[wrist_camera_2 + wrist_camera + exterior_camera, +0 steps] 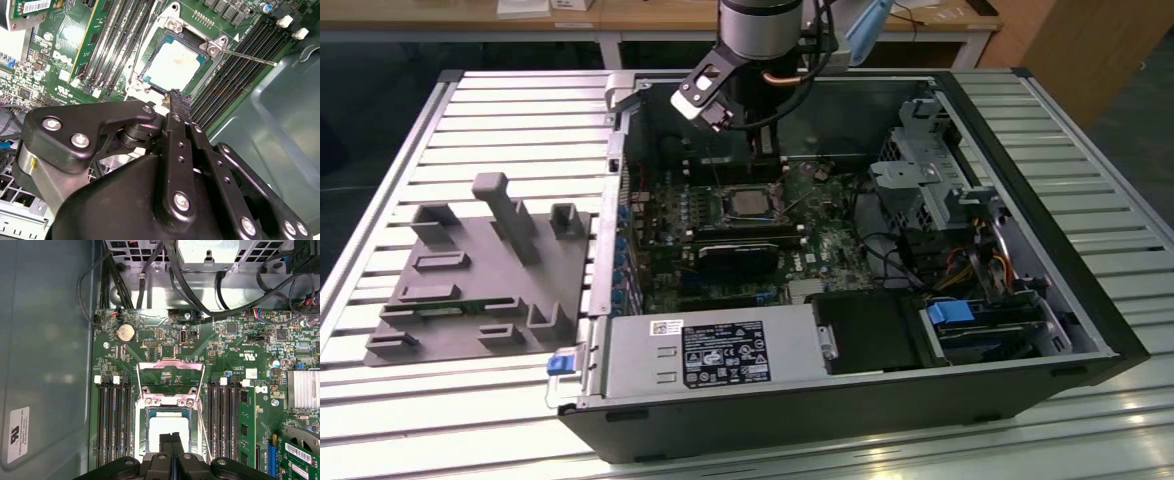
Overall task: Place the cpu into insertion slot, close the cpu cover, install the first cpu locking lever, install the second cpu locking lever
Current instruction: 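Close the cpu cover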
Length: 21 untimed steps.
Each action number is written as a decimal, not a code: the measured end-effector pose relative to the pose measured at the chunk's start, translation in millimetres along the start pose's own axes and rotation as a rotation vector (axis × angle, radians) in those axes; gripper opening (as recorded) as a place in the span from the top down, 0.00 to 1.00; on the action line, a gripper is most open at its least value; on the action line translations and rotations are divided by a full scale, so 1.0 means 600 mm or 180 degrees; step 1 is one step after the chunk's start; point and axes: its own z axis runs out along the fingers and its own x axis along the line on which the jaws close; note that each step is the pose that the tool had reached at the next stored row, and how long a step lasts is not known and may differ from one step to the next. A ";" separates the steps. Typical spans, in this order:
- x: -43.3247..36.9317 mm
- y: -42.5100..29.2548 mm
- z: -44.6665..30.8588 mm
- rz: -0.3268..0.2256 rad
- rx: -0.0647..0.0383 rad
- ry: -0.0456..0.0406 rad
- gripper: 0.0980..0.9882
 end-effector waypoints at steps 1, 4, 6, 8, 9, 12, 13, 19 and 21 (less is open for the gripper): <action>0.000 0.001 0.000 -0.0001 0.0000 0.0000 0.99; 0.000 0.006 0.000 0.0000 0.0000 0.0000 0.99; 0.000 0.010 0.001 0.0000 0.0000 0.0000 0.99; 0.000 0.015 0.001 0.0000 0.0000 0.0000 0.99; 0.000 0.017 0.001 0.0000 0.0000 0.0000 0.99; 0.000 0.023 0.002 0.0000 0.0000 0.0000 0.99; 0.000 0.025 0.002 0.0000 0.0000 0.0000 0.99; 0.000 0.040 0.003 0.0000 0.0000 0.0000 0.99; 0.000 0.046 0.003 0.0000 0.0000 0.0000 0.99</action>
